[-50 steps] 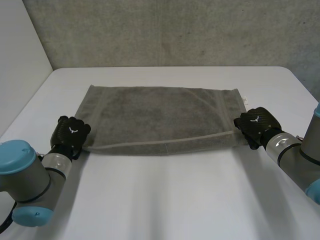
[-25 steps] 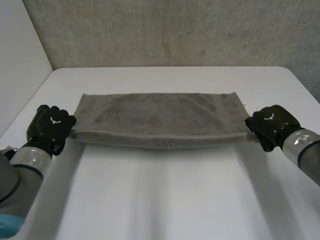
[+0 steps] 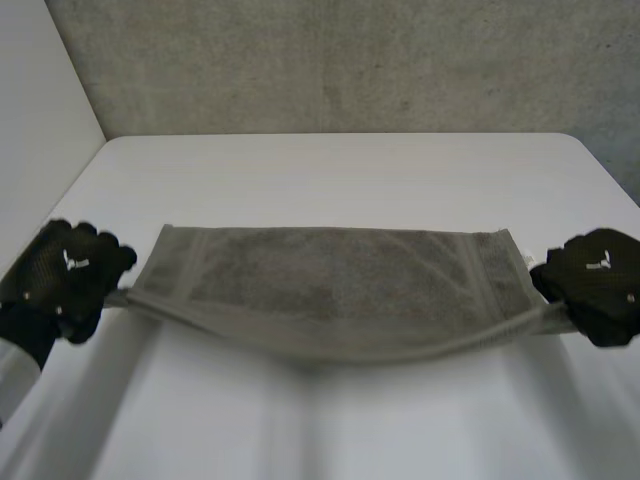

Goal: Fold the towel.

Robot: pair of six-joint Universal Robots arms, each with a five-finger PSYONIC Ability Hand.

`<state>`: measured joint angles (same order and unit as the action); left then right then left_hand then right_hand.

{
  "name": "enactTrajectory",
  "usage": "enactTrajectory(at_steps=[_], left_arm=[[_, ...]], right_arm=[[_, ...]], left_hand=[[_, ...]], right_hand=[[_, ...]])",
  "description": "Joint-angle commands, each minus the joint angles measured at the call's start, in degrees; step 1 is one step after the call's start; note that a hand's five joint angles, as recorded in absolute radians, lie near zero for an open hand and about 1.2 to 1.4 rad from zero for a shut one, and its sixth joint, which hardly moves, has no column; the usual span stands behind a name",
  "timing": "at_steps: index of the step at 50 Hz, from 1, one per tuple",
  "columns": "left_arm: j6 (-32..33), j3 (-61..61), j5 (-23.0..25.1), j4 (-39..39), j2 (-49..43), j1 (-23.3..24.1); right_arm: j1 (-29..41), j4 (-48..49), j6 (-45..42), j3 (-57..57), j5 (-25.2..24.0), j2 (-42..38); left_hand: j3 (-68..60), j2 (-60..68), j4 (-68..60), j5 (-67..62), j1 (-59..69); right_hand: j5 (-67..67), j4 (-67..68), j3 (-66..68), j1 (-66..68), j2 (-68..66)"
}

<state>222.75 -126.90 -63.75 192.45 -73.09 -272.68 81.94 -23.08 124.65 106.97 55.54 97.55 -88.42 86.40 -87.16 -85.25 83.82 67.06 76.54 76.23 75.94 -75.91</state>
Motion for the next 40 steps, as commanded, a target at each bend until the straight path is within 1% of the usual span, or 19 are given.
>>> enactTrajectory(at_steps=[1,2,3,4,5,6,7,8,9,11,18,21,25,27,36,37,38,39,40], left_arm=[[-5.9,10.4,-0.9,4.9,-14.6,3.3],[-7.1,13.1,-1.4,5.1,-18.2,4.2],[-7.1,13.1,-1.4,5.1,-18.2,4.3],[-7.9,16.1,-2.1,5.3,-22.3,5.2],[-8.0,19.2,-3.0,5.2,-26.2,6.2],[-8.0,19.2,-3.0,5.2,-26.2,6.2],[-8.0,22.4,-4.4,5.0,-29.7,7.5],[-8.1,25.5,-6.0,4.9,-33.1,8.7],[-8.1,25.6,-6.0,4.9,-33.1,8.7],[-8.2,31.2,-9.4,4.7,-38.9,10.5],[-8.1,41.5,-13.6,4.7,-48.7,12.3],[-8.0,45.9,-14.7,4.7,-52.6,13.0],[-8.0,52.1,-16.7,4.7,-58.7,14.4],[-8.0,53.2,-17.0,4.7,-59.9,14.7],[-7.9,58.3,-18.6,4.7,-64.2,16.6],[-7.9,58.6,-18.7,4.6,-64.5,16.9],[-7.9,58.7,-18.9,4.6,-64.5,17.3],[-7.9,58.7,-18.9,4.6,-64.5,17.3],[-7.9,58.6,-19.1,4.5,-64.4,17.7]], right_arm=[[5.6,6.2,8.2,-9.5,5.1,-14.0],[7.4,6.5,8.9,-12.3,7.7,-17.4],[9.0,6.6,9.1,-15.4,10.3,-21.0],[9.0,6.6,9.1,-15.4,10.3,-21.1],[10.6,6.7,9.6,-18.5,12.7,-24.6],[12.0,6.7,9.8,-21.8,14.8,-28.3],[12.0,6.7,9.8,-21.8,14.9,-28.4],[13.1,6.8,10.2,-24.8,16.6,-31.7],[13.1,6.8,10.2,-24.8,16.6,-31.7],[14.4,7.8,12.3,-29.9,19.0,-36.8],[15.3,11.1,16.8,-38.3,21.5,-43.6],[15.7,12.2,17.6,-40.8,22.2,-45.8],[17.9,13.4,17.5,-48.1,24.8,-51.8],[18.6,13.4,17.1,-52.0,26.2,-55.7],[19.8,13.6,17.4,-60.1,27.1,-61.4],[20.1,13.6,17.4,-61.6,27.8,-62.2],[20.1,13.6,17.4,-61.6,27.8,-62.2],[20.4,13.5,17.3,-63.0,28.9,-62.9],[20.9,13.4,17.3,-64.2,30.0,-63.5]], left_hand=[[8.4,-6.4,7.2,15.3,-3.8],[8.4,-6.4,7.2,15.3,-3.8],[8.4,-6.4,7.2,15.3,-3.8],[8.4,-6.4,7.2,15.3,-3.8],[8.4,-6.4,7.2,15.3,-3.8],[8.4,-6.4,7.2,15.3,-3.8],[8.4,-6.4,7.2,15.3,-3.8],[8.4,-6.4,7.2,15.3,-3.8],[8.4,-6.4,7.2,15.3,-3.8],[8.4,-6.4,7.2,15.3,-3.8],[8.4,-6.4,7.2,15.3,-3.8],[8.4,-6.4,7.2,15.3,-3.8],[8.4,-6.4,7.2,15.3,-3.8],[8.4,-6.4,7.2,15.3,-3.8],[8.4,-6.4,7.2,15.3,-3.8],[14.9,-12.9,13.6,21.7,-10.3],[26.9,-24.9,25.7,33.8,-22.4],[27.1,-25.1,25.8,33.9,-22.5],[44.4,-42.4,43.1,51.2,-39.8]], right_hand=[[2.9,3.5,3.8,4.1,-4.1],[2.9,3.5,3.8,4.1,-4.1],[2.9,3.5,3.8,4.1,-4.1],[2.9,3.5,3.8,4.1,-4.1],[2.9,3.5,3.8,4.1,-4.1],[2.9,3.5,3.8,4.1,-4.1],[2.9,3.5,3.8,4.1,-4.1],[2.9,3.5,3.8,4.1,-4.1],[2.9,3.5,3.8,4.1,-4.1],[2.9,3.5,3.8,4.1,-4.1],[2.9,3.5,3.8,4.1,-4.1],[2.9,3.5,3.8,4.1,-4.1],[2.9,3.5,3.8,4.1,-4.1],[2.9,3.5,3.8,4.1,-4.1],[2.9,3.5,3.8,4.1,-4.1],[-10.0,-9.5,-9.2,-8.9,8.8],[-10.1,-9.6,-9.3,-9.0,9.0],[-27.1,-26.6,-26.3,-26.0,26.0],[-45.6,-45.1,-44.8,-44.5,44.4]])
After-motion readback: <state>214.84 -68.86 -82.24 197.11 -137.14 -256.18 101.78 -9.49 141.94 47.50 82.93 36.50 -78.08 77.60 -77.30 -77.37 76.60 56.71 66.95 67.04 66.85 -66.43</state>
